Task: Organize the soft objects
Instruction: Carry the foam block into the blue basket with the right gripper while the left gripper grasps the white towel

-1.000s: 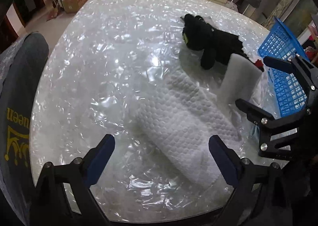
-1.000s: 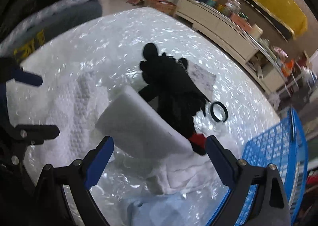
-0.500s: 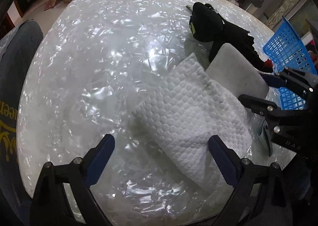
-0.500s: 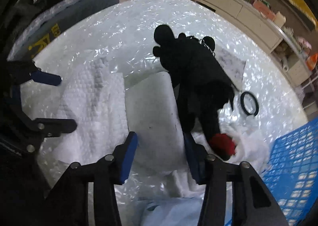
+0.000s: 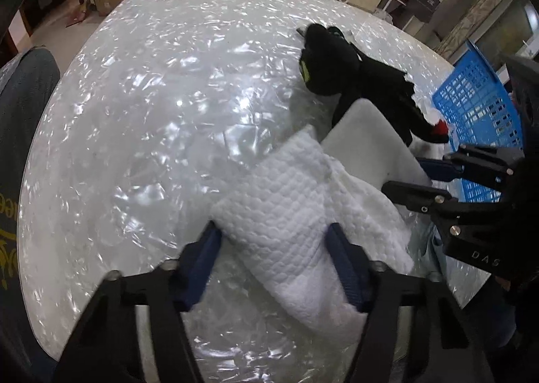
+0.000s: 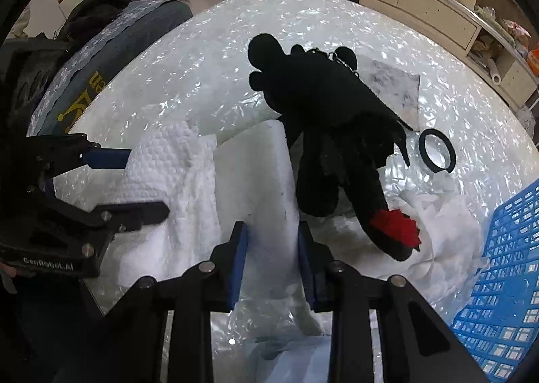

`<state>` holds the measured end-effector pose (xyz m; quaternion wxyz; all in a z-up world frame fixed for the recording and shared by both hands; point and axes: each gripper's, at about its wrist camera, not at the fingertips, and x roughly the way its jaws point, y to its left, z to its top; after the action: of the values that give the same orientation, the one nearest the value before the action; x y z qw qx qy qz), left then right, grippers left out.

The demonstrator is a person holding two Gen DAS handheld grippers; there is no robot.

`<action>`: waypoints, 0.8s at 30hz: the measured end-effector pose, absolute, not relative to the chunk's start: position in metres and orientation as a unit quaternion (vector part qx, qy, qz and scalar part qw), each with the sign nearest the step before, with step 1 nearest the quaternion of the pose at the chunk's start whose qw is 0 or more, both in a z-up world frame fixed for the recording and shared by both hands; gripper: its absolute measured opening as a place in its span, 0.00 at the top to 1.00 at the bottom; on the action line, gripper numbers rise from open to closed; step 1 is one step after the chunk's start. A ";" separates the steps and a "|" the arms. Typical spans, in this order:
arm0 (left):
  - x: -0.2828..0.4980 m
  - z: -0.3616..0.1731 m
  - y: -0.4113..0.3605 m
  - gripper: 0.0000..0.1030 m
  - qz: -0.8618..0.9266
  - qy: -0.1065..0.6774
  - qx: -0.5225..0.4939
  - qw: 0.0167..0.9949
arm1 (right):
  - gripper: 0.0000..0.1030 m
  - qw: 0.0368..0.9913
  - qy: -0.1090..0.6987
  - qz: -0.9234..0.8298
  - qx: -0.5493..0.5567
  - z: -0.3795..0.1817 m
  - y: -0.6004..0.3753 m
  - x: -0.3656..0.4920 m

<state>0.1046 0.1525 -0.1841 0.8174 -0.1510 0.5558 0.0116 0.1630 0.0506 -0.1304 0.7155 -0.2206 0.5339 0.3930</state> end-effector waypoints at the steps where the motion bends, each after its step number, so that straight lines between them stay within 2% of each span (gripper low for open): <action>1: 0.104 -0.184 0.155 0.55 0.016 0.555 -0.159 0.816 | 0.73 0.715 0.536 0.392 -0.219 -0.130 0.051 0.165; 3: 0.103 -0.183 0.163 0.63 0.013 0.554 -0.176 0.813 | 0.73 0.715 0.543 0.389 -0.209 -0.131 0.049 0.166; 9: 0.098 -0.179 0.173 0.76 0.005 0.541 -0.191 0.819 | 0.80 0.722 0.541 0.383 -0.197 -0.120 0.045 0.164; 14: 0.089 -0.169 0.171 0.74 -0.002 0.532 -0.183 0.826 | 0.85 0.733 0.531 0.379 -0.194 -0.104 0.037 0.163; 24: 0.094 -0.177 0.163 0.67 -0.016 0.540 -0.169 0.824 | 0.85 0.760 0.506 0.366 -0.178 -0.065 0.016 0.165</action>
<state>0.0935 0.1627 -0.1774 0.8243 -0.1688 0.5401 -0.0155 0.1645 0.0163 -0.0648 0.7601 -0.1781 0.5062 0.3665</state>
